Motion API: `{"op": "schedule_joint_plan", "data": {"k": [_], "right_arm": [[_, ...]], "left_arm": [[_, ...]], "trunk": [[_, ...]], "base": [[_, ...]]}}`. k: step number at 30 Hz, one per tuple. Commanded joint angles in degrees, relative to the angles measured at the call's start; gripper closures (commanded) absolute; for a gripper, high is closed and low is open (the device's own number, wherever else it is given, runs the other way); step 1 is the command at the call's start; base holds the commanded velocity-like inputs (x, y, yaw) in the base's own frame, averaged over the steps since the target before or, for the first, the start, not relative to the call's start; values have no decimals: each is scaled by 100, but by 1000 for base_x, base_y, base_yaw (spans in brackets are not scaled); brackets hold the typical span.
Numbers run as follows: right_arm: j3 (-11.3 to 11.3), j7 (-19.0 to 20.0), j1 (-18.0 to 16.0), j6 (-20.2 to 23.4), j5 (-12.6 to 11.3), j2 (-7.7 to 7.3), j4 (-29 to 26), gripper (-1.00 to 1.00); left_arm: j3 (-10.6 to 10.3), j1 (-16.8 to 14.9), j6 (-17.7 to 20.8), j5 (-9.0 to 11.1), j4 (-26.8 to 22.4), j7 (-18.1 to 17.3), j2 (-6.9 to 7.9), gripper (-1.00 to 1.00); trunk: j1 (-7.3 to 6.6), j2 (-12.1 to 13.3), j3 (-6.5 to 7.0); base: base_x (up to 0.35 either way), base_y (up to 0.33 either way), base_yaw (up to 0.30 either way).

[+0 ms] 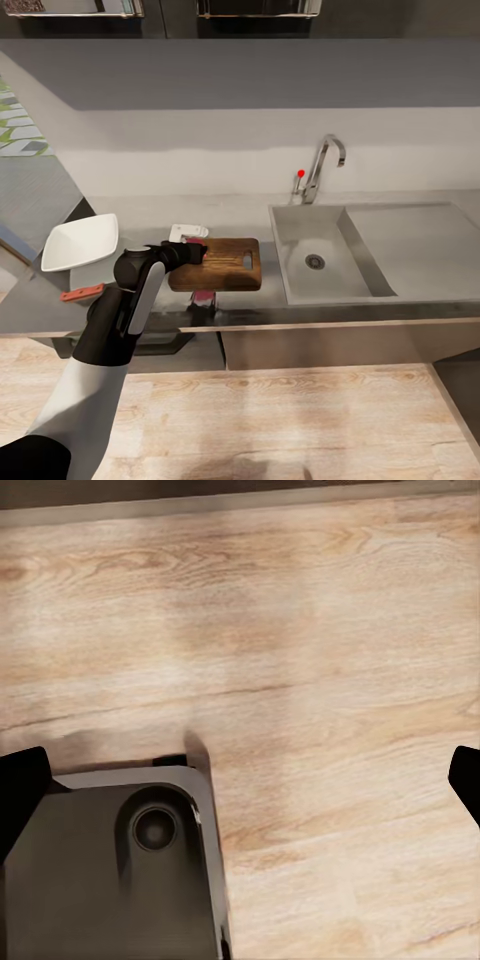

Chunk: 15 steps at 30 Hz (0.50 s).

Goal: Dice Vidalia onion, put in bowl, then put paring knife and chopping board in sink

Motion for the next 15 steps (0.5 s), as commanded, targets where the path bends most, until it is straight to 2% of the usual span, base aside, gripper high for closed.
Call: {"op": "schedule_joint_plan", "data": {"k": [1,15], "right_arm": [[7,-21,3,-6,0,0,-9,-100],[7,-21,3,-6,-2,3,-24,-100]], "left_arm": [[-4,-5,22,58,-3,59,-1,100],[-22,-5,22,58,5,59,-6,100]], "trunk": [[4,-10,-8],[4,-10,-8]], "base": [[50,0,0],[5,-12,0]]}}
